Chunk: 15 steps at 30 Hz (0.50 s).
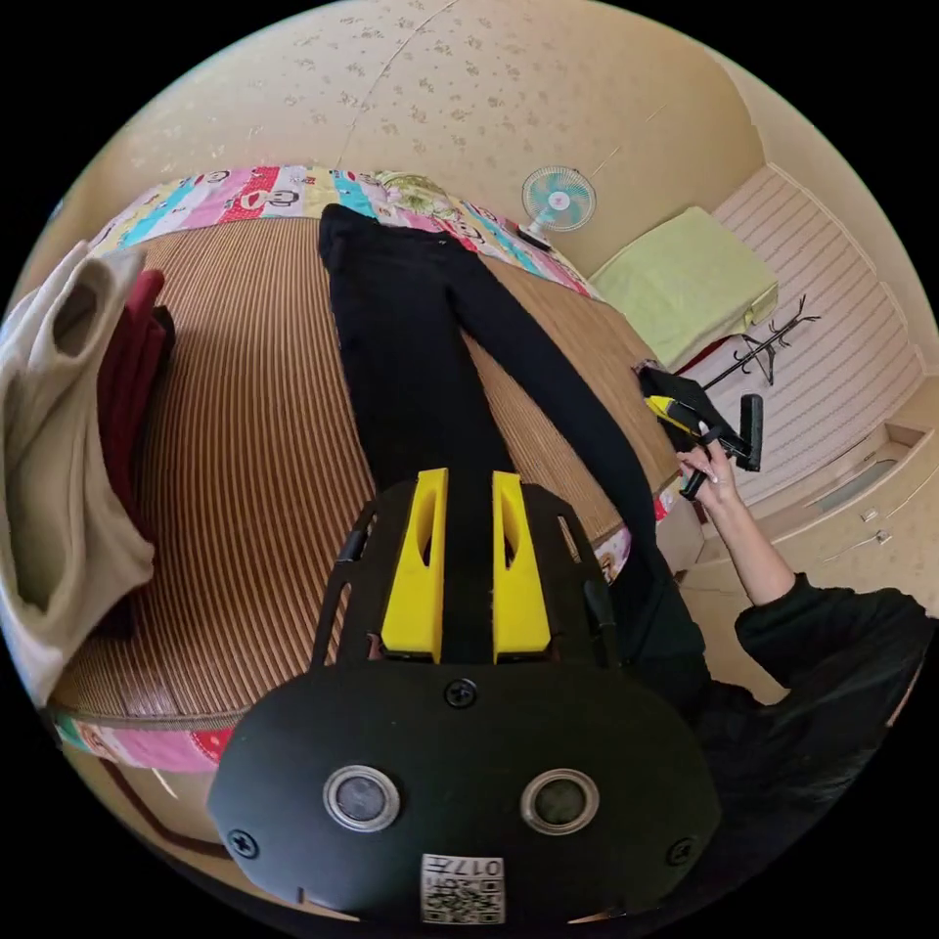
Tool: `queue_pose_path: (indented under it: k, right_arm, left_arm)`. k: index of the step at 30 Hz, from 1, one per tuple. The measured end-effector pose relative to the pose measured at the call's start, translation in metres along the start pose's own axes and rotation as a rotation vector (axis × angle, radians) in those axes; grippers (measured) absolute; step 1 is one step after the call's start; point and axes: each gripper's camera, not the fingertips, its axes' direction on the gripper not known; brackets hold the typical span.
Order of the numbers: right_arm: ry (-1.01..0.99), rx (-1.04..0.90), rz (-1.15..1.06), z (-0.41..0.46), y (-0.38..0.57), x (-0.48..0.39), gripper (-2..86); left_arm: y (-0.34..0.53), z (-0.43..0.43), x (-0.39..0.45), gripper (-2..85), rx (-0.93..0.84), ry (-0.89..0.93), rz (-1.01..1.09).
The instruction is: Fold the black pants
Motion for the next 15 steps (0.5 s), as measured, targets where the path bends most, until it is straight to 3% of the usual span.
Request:
queue_pose_path:
  k: [6,10,13,15]
  right_arm:
    - [0.020,0.006,0.117,-0.053,0.084,0.039,12.0]
    - [0.015,-0.012,0.109,-0.075,0.099,0.039,12.0]
    - [0.036,-0.039,0.103,-0.082,0.101,0.042,12.1]
    - [0.028,-0.052,0.066,-0.089,0.100,0.044,12.2]
  left_arm:
    - [0.094,-0.030,-0.030,10.4,0.079,-0.126,-0.235]
    - [0.134,-0.001,-0.066,6.1,-0.026,0.217,-0.365]
    - [0.135,-0.004,-0.092,3.6,-0.078,0.366,-0.385]
    - [0.128,-0.035,-0.087,3.4,-0.028,0.421,-0.290]
